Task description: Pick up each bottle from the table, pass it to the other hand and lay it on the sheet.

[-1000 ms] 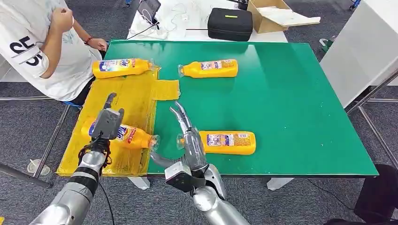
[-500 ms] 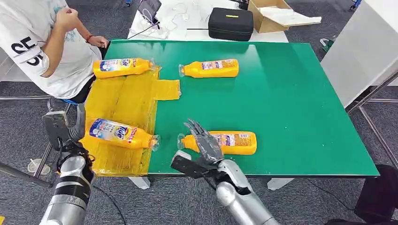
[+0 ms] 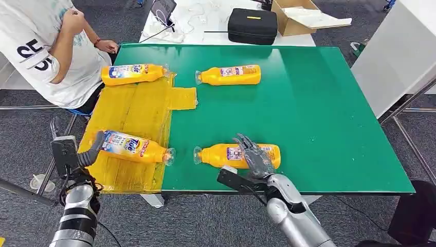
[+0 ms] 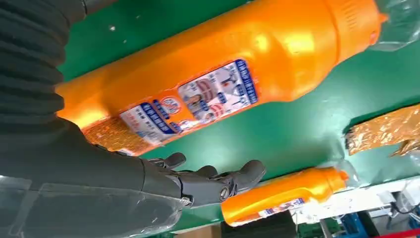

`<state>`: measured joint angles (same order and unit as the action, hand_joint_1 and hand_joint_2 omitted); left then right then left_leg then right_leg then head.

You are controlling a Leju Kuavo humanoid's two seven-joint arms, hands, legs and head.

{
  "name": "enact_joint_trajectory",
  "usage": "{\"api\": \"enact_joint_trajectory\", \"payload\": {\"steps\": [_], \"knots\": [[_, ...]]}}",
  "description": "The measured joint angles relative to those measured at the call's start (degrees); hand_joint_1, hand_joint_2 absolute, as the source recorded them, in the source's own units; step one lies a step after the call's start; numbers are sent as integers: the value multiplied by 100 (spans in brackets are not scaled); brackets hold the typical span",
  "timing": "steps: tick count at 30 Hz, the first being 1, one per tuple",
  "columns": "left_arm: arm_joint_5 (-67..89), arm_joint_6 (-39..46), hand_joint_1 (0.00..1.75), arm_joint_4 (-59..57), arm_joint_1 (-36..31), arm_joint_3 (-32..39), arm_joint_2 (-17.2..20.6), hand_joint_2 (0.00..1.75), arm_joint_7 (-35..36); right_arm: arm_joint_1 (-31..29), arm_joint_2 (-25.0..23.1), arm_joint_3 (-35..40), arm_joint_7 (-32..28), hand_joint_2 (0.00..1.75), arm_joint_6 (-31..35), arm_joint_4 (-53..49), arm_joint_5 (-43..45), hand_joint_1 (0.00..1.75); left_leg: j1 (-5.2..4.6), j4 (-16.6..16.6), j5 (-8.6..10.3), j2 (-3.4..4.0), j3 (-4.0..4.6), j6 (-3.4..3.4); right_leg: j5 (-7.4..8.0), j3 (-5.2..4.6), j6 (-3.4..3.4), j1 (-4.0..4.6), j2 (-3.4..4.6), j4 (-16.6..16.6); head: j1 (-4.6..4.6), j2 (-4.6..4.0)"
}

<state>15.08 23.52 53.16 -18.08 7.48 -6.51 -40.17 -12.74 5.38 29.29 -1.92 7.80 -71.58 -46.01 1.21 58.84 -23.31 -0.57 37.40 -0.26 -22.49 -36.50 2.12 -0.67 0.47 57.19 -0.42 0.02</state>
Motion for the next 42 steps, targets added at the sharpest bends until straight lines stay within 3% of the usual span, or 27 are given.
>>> {"api": "enact_joint_trajectory", "payload": {"steps": [19, 39, 42], "knots": [[-2, -164, 0, -57, -10, -96, -50, 175, 0, -337, 109, -114, 203, 175, -391, 334, 122, 0, 0, 0, 0, 0, 3, 0, 0, -1, 0, 0, 0, 0, 0, -2], [-415, -429, 0, -507, -124, -94, -221, 175, 0, -1684, 396, 109, -5, 175, -1672, 1922, 691, 0, -1, 1, 2, -2, 0, 1, 2, 2, 2, -1, 0, 0, 0, -2], [-442, -455, 0, -571, -171, -90, -238, 175, 0, -1821, 439, 217, -94, 175, -1919, 2072, 837, 54, -1, 2, 3, -2, -5, 1, 3, 6, 2, -2, 0, 0, 0, -2]]}}
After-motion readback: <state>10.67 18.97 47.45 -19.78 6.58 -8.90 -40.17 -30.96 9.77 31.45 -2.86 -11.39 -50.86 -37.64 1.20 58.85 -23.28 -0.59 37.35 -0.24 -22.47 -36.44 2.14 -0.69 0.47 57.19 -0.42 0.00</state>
